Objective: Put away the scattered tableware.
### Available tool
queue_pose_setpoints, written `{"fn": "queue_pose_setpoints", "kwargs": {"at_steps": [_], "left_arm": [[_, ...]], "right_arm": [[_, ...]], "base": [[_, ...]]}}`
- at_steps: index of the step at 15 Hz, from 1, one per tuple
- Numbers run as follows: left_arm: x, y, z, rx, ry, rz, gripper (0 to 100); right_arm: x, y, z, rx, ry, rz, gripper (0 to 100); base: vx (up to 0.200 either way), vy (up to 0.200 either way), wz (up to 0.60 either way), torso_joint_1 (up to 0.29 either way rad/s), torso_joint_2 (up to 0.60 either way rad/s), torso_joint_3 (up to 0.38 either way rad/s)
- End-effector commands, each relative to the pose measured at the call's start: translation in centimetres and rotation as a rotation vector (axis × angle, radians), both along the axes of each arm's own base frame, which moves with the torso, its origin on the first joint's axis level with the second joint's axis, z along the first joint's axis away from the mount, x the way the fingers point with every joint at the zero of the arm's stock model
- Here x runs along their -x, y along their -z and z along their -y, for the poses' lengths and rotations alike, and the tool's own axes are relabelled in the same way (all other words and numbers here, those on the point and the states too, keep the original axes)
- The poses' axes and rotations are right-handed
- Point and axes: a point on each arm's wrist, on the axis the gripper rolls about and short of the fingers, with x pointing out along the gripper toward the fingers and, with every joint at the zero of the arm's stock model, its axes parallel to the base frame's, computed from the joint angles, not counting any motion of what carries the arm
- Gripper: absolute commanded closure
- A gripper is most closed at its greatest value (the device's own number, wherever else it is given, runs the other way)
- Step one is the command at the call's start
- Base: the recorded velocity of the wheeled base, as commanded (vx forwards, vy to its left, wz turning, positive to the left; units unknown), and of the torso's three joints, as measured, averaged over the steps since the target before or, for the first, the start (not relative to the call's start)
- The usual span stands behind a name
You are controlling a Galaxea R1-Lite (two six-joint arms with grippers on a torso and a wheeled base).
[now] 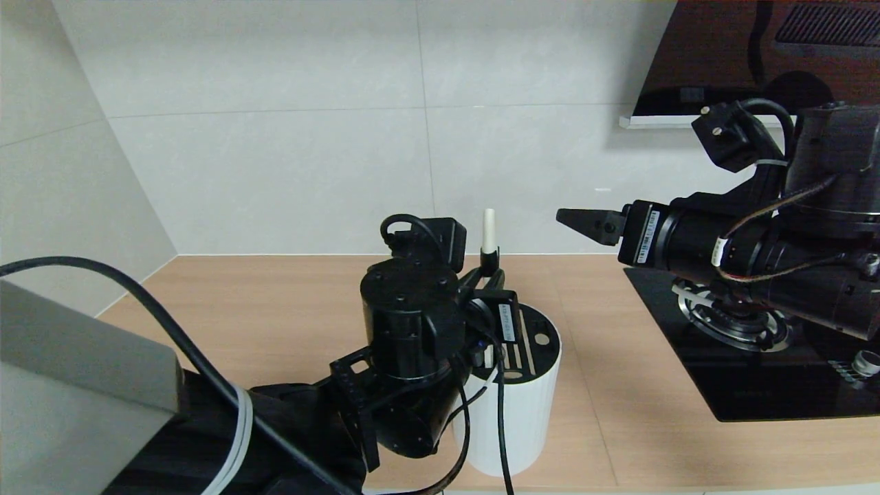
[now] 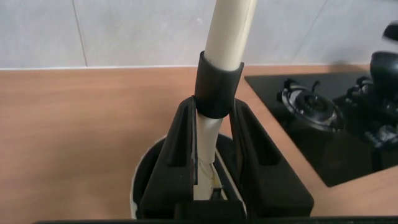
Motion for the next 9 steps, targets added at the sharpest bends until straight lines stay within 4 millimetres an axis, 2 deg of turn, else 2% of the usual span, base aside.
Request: {"fn": "queue_pose_setpoints", "kwargs": {"at_steps": [1, 5, 9], "left_arm": [[-0.1, 0.9, 0.2, -0.012, -0.002, -0.008, 100], [0.1, 2.4, 0.3, -0.024, 0.003, -0.016, 100], [0.4, 2.9, 0.3, -0.04, 0.009, -0.028, 100]], "right_arm": [[0.0, 0.0, 0.0, 0.0, 0.0, 0.0, 0], [-0.1, 0.1, -0.1, 0.002, 0.0, -0.003, 0], [-0.1, 0.2, -0.1, 0.003, 0.0, -0.004, 0]], "base": [[0.0, 0.0, 0.0, 0.0, 0.0, 0.0], [0.0, 0.0, 0.0, 0.0, 0.0, 0.0], [0.0, 0.0, 0.0, 0.0, 0.0, 0.0]]}}
